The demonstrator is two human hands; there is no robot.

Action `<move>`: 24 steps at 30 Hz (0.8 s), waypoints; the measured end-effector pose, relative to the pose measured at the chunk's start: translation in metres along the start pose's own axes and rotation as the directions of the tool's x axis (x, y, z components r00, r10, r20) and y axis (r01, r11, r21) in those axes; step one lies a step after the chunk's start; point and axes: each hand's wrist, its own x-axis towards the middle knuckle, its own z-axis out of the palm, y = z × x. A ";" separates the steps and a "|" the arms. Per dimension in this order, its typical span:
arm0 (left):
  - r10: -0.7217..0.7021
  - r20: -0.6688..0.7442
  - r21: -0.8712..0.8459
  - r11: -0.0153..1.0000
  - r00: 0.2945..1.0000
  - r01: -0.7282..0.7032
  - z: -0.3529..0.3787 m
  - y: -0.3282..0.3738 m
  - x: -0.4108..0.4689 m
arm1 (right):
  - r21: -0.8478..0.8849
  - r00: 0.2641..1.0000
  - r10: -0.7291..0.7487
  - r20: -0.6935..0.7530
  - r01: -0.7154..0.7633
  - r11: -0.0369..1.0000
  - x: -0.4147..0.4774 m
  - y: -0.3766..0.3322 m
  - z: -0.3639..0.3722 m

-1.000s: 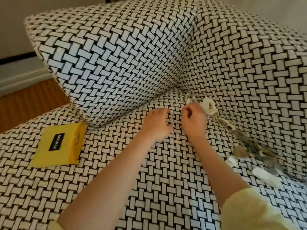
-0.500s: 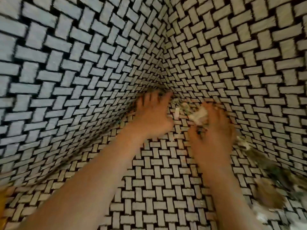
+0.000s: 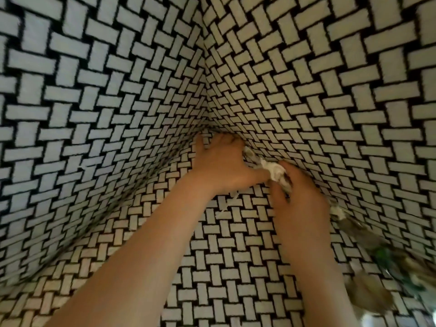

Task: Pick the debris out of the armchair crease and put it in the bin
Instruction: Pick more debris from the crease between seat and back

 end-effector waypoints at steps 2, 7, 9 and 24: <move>-0.040 -0.005 0.026 0.999 0.999 0.040 0.004 0.007 -0.001 | -0.012 0.999 -0.002 0.038 0.003 1.000 0.004 0.003 -0.003; -0.069 -0.072 0.016 0.997 0.995 0.071 0.017 0.019 -0.011 | -0.078 0.997 0.057 0.048 -0.054 0.996 0.010 0.002 -0.009; -0.090 -0.125 0.013 0.996 0.988 0.092 0.021 0.021 -0.010 | -0.081 0.998 0.065 0.023 -0.063 0.995 0.012 0.000 -0.011; -0.302 -0.300 -0.169 0.950 0.905 0.261 0.018 0.022 0.011 | 0.261 0.989 0.043 -0.142 -0.005 0.965 0.017 -0.010 -0.009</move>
